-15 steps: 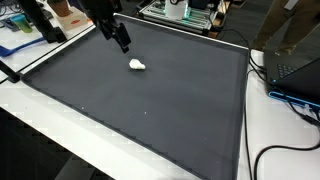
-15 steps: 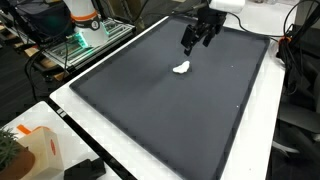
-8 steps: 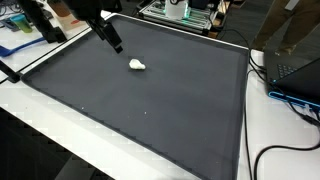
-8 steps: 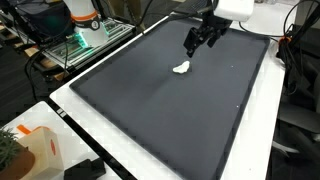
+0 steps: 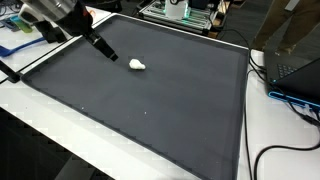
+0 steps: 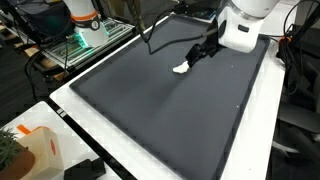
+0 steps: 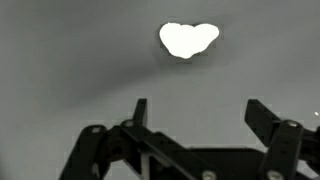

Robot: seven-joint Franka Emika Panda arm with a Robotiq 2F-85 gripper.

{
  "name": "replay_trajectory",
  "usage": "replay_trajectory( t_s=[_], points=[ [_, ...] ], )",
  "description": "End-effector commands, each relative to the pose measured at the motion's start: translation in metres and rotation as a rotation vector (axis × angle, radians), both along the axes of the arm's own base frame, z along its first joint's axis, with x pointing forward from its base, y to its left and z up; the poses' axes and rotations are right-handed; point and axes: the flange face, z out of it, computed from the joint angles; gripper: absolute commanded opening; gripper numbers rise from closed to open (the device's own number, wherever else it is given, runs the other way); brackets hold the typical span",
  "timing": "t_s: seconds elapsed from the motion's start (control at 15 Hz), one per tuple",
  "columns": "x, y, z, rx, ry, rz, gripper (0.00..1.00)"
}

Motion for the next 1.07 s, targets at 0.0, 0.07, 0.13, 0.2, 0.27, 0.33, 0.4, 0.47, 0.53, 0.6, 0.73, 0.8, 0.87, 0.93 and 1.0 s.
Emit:
replay_trajectory(
  t_s=[0.0,0.07,0.13,0.2,0.27,0.33,0.4,0.47,0.53,0.6,0.73,0.8,0.87,0.93,1.0],
  points=[
    [0.013,-0.007,-0.018,0.048,0.032,-0.024,1.0],
    [0.015,-0.009,-0.023,0.055,0.038,-0.028,1.0],
    [0.016,-0.011,-0.028,0.058,0.046,-0.031,1.0],
    [0.016,-0.013,-0.033,0.062,0.053,-0.035,1.0],
    [0.017,-0.014,-0.036,0.067,0.056,-0.039,1.0],
    [0.018,-0.016,-0.041,0.071,0.061,-0.043,1.0],
    [0.019,-0.017,-0.044,0.073,0.064,-0.045,1.0],
    [0.02,-0.017,-0.049,0.072,0.062,-0.047,1.0],
    [0.021,-0.017,-0.052,0.074,0.061,-0.049,1.0],
    [0.021,-0.017,-0.057,0.077,0.066,-0.051,1.0],
    [0.02,-0.017,-0.064,0.078,0.085,-0.056,1.0],
    [0.019,-0.016,-0.067,0.078,0.096,-0.058,1.0],
    [0.018,-0.016,-0.07,0.077,0.111,-0.062,1.0],
    [0.016,-0.016,-0.072,0.078,0.124,-0.063,1.0],
    [0.016,-0.016,-0.074,0.079,0.134,-0.063,1.0]
  ],
)
